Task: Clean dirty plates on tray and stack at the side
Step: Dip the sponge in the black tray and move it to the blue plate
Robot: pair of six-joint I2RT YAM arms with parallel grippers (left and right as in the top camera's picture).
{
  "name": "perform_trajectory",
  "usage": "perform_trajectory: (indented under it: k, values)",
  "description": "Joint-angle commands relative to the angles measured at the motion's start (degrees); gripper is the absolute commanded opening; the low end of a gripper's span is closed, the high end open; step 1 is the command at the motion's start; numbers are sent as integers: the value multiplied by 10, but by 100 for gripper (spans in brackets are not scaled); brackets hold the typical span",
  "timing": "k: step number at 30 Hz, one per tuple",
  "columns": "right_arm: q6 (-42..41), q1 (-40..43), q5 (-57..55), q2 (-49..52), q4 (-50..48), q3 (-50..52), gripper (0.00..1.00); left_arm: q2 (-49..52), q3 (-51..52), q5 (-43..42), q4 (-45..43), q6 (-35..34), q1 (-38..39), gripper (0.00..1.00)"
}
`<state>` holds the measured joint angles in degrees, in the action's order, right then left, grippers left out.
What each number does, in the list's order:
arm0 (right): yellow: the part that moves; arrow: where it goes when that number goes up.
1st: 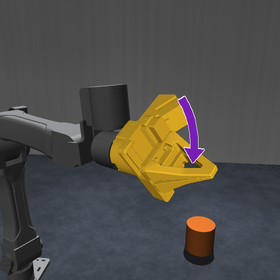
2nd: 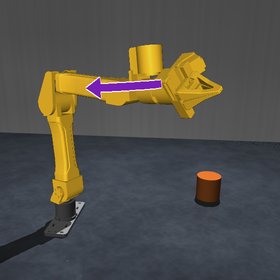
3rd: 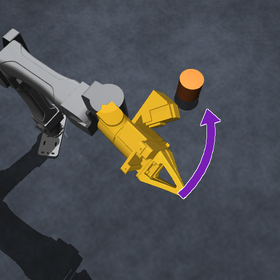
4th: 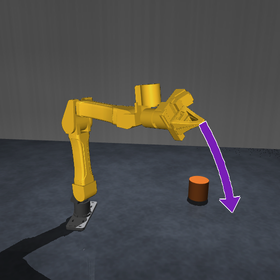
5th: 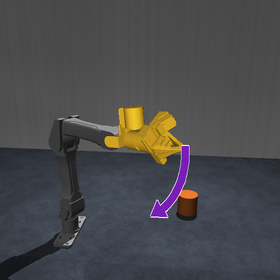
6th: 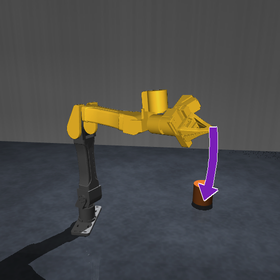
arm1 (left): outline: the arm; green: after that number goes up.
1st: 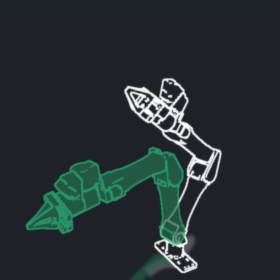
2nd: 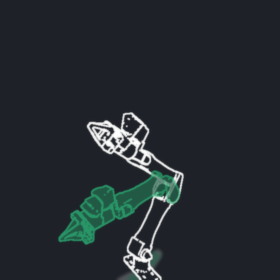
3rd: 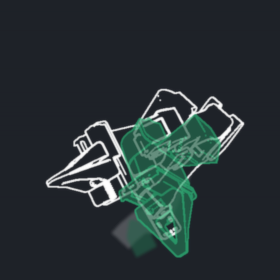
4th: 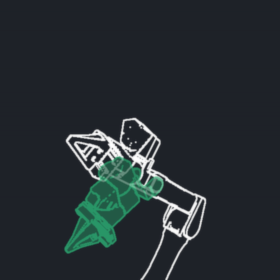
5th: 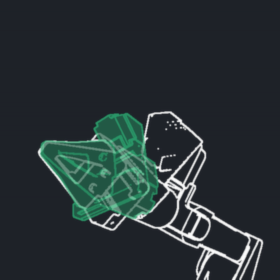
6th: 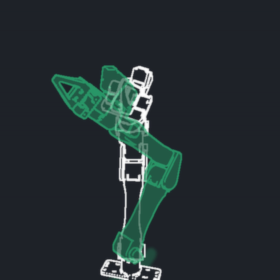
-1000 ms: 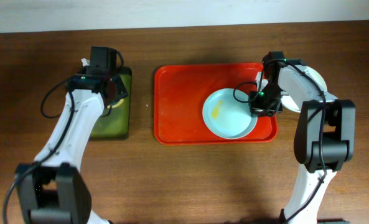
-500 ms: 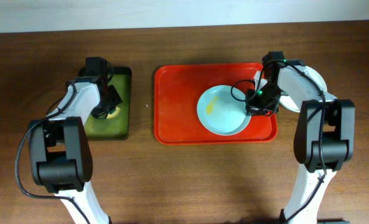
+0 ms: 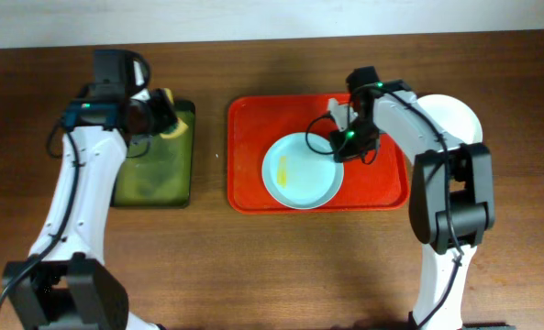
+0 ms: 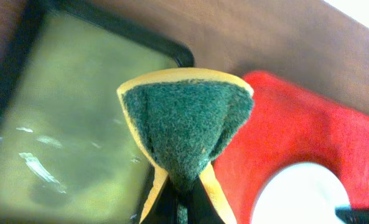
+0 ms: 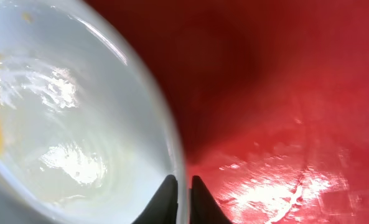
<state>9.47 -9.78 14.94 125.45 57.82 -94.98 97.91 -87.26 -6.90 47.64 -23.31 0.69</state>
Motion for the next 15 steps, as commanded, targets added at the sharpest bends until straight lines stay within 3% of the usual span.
perform_trajectory:
  k: [1, 2, 3, 7, 9, 12, 15]
  values:
    - [-120, -5, -42, 10, 34, -38, 30, 12, 3, -30, 8, 39, 45, 0]
    - [-150, -4, -40, 10, 46, -40, 41, 12, 3, -30, 9, 44, 54, 0]
    - [-171, -4, -40, 10, 60, -40, 44, 12, 3, -30, 10, 50, 64, 0]
    - [-175, -4, -40, 11, 72, 0, 45, 16, 3, -30, 13, 50, 113, 0]
    - [-180, -4, -40, 11, 56, 23, 33, 23, 4, -30, 13, 50, 136, 0]
    - [-195, -4, -40, 12, 25, 54, 5, 37, 5, -30, 11, 49, 167, 0]
    - [-195, -4, -40, 12, 9, 63, 4, 64, 6, -30, 10, 45, 195, 0]
